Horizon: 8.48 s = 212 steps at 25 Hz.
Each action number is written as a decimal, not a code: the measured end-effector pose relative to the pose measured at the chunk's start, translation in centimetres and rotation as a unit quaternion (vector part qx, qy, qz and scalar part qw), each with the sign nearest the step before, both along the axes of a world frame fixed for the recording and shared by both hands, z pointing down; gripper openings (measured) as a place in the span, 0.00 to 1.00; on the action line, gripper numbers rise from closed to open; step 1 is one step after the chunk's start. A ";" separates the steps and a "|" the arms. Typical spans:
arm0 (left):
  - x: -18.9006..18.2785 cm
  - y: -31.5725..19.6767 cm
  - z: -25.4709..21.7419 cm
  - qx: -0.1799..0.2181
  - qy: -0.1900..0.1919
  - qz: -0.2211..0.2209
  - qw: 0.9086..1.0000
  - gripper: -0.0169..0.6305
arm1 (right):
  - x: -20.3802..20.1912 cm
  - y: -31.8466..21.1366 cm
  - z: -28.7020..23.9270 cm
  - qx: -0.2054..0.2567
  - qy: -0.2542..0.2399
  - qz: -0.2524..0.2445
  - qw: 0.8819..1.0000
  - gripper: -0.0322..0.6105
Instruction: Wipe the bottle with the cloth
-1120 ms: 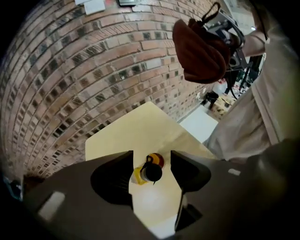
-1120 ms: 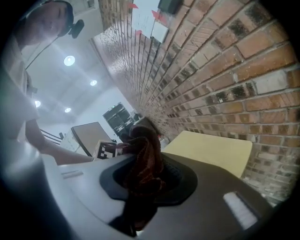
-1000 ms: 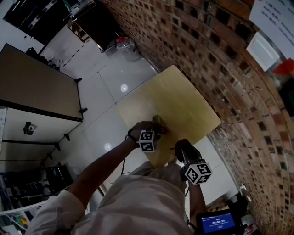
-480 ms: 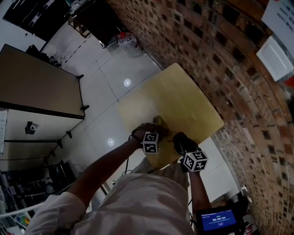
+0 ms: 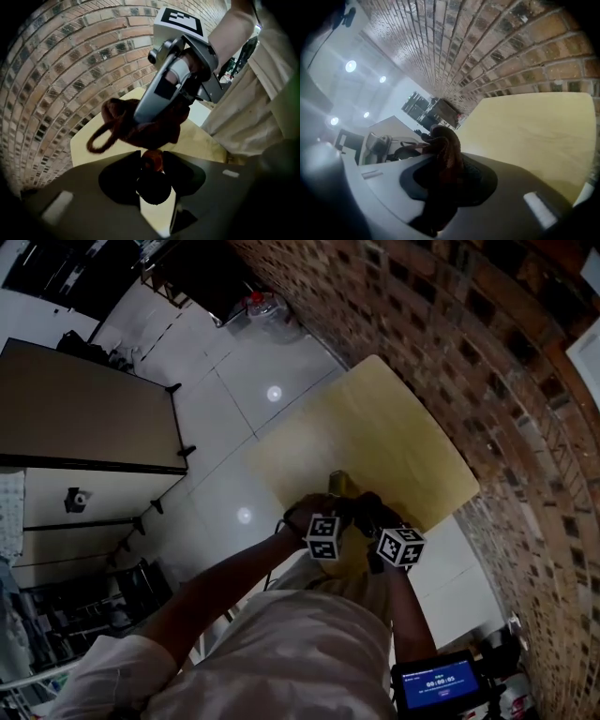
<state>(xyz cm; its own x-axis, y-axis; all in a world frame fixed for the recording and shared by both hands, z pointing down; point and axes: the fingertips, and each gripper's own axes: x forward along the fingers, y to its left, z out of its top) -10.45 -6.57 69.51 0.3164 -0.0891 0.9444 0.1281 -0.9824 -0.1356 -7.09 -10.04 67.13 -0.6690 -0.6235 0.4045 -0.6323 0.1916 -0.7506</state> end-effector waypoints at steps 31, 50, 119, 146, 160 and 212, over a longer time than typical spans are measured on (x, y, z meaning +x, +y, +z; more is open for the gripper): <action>-0.1 -0.7 0.1 0.017 -0.013 -0.111 0.994 0.28 | -1.6 1.0 3.7 0.013 0.034 0.082 0.996 0.17; -0.1 1.1 0.1 -0.004 -0.002 0.053 0.999 0.29 | 3.8 -0.5 8.3 -0.045 0.027 0.005 0.999 0.16; -0.7 -2.9 1.3 -0.165 -0.043 -0.624 0.762 0.29 | -6.0 3.5 12.5 -0.112 0.094 -0.053 0.988 0.16; -2.1 -1.0 -4.0 -0.008 0.087 -0.238 0.967 0.62 | 4.9 12.7 10.2 -0.138 0.097 -0.046 0.985 0.17; -1.5 -1.3 -1.3 -0.006 0.029 -0.255 0.966 0.30 | 6.3 13.9 9.5 -0.142 0.098 -0.027 0.985 0.17; 3.7 0.6 -2.5 -0.116 0.225 -0.352 0.901 0.31 | 2.6 3.1 13.5 -0.116 0.115 0.043 0.986 0.16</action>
